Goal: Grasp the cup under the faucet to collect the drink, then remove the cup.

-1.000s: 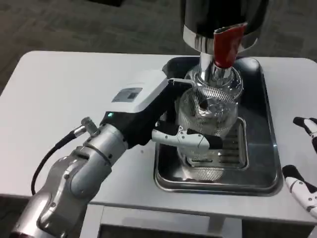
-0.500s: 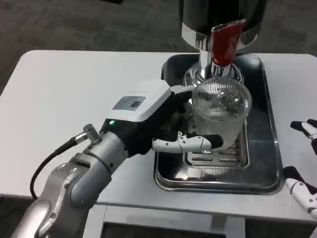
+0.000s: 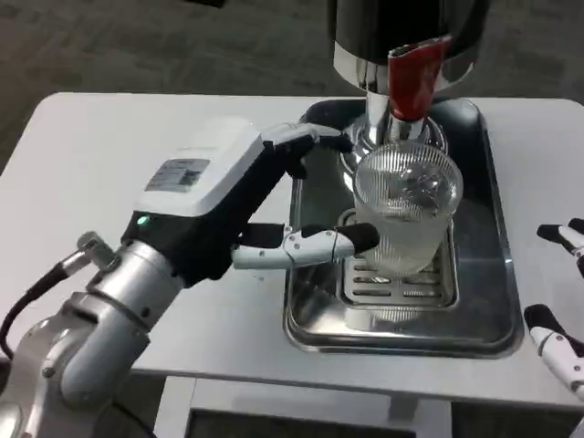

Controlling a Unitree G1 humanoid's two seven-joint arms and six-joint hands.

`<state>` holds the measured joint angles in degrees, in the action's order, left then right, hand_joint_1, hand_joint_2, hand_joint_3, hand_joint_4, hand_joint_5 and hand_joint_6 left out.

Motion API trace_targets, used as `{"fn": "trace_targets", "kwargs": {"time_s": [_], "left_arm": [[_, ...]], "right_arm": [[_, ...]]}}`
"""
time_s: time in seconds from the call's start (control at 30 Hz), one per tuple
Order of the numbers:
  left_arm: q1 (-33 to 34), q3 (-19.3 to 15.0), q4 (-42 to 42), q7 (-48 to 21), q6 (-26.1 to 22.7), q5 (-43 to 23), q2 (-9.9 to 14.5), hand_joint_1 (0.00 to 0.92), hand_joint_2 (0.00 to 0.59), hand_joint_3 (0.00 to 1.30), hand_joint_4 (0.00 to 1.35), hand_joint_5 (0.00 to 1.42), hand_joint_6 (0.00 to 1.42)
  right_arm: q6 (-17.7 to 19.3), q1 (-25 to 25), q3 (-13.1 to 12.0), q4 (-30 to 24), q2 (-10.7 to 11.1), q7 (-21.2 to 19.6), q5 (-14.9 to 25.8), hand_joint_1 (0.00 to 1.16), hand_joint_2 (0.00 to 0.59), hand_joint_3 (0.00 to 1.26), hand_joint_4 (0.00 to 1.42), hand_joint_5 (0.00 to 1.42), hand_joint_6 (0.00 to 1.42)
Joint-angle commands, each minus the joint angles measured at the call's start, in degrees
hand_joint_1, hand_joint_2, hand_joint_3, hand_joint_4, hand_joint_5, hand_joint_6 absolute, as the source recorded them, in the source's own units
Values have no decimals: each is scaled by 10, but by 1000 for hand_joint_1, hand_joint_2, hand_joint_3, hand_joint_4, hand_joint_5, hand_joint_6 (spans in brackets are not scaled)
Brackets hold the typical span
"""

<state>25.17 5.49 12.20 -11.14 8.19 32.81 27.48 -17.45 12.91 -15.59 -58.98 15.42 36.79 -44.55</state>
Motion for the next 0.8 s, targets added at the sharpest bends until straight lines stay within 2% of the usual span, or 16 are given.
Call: {"fn": "trace_targets", "kwargs": {"time_s": [0.03, 0.2, 0.37, 0.43, 0.5, 0.57, 0.67, 0.8], "left_arm": [[-52, -53, 74, -14, -11, -40, 16, 169, 117, 371, 321, 479, 577], [-72, -125, 141, -19, -23, -121, 12, 126, 133, 411, 395, 566, 732], [-18, -170, 160, -42, -45, -227, 22, 66, 140, 442, 462, 604, 752], [9, -177, 159, -58, -58, -267, 29, 54, 142, 442, 460, 578, 698], [39, -178, 154, -69, -53, -295, 37, 6, 136, 392, 402, 480, 531], [70, -169, 143, -90, -49, -325, 46, 0, 134, 341, 310, 379, 403], [106, -155, 125, -114, -61, -377, 37, 0, 132, 304, 250, 329, 343], [161, -115, 71, -165, -78, -425, 31, 0, 130, 261, 223, 316, 312]], "right_arm": [[-5, 9, -4, -8, 4, -11, 11, 343, 493, 93, 0, 0, 47], [-7, 12, -4, -8, 7, -17, 19, 343, 493, 93, 0, 0, 48], [-10, 14, 1, -7, 8, -21, 21, 344, 493, 93, 0, 0, 49], [-11, 14, 5, -6, 8, -22, 20, 344, 493, 93, 0, 0, 49], [-12, 12, 9, -5, 9, -24, 19, 344, 493, 93, 0, 0, 49], [-14, 10, 13, -4, 9, -25, 17, 344, 493, 93, 0, 0, 49], [-17, 8, 18, -4, 10, -25, 14, 344, 493, 93, 0, 0, 49], [-23, 2, 31, -3, 8, -27, 5, 344, 493, 94, 0, 0, 49]]}}
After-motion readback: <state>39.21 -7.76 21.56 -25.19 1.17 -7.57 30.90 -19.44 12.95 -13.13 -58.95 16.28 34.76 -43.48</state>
